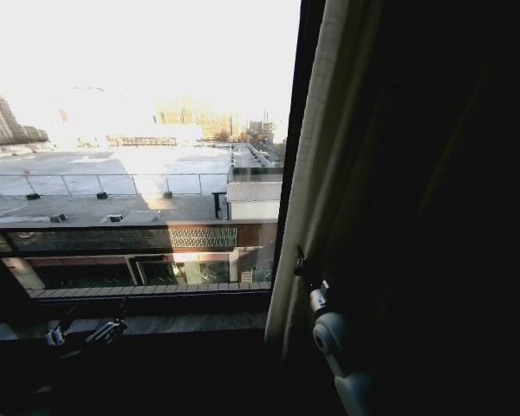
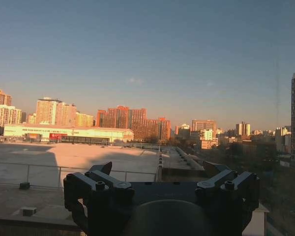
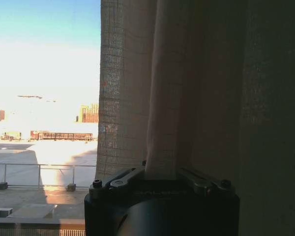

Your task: Open the curtains by pulling them apart, changing their state from closed to fully open.

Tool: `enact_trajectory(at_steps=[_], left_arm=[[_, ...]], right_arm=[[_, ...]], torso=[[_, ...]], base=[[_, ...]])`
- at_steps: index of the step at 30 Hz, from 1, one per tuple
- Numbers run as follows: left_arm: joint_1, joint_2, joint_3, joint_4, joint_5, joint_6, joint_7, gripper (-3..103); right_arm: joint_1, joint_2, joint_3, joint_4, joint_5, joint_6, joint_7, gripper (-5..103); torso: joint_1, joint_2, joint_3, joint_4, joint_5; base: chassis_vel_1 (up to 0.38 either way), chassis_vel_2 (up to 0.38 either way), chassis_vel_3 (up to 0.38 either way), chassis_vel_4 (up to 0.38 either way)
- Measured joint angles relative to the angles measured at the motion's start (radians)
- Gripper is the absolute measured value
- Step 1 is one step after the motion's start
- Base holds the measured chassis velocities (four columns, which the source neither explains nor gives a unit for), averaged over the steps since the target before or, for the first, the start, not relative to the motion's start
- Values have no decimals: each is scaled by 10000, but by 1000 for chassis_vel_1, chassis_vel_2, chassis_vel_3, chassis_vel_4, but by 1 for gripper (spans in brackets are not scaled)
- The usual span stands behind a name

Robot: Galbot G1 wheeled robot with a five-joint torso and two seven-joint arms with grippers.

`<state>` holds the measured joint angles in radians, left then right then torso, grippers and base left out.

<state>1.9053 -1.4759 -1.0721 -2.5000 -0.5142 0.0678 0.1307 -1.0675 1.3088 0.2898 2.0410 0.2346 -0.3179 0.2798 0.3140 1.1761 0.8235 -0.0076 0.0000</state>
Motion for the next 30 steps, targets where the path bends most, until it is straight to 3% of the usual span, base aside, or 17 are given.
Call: enact_trajectory(at_steps=[17,26,30], left_arm=[[-20,48,63,-1,-21,-30,12,100],[85,55,-7,0,-85,-192,2,100],[86,8,-22,0,-94,-193,-7,100]], right_arm=[[-163,71,60,-52,-157,149,-53,0],[175,119,180,-566,-201,155,67,0],[520,-44,747,-1117,-194,136,299,0]], torso=[[-1,-1,1,-2,8],[-1,0,0,3,-8],[-1,1,0,1,-3]], base=[[-206,-198,202,186],[13,-22,-6,-5],[14,11,-9,-14]])
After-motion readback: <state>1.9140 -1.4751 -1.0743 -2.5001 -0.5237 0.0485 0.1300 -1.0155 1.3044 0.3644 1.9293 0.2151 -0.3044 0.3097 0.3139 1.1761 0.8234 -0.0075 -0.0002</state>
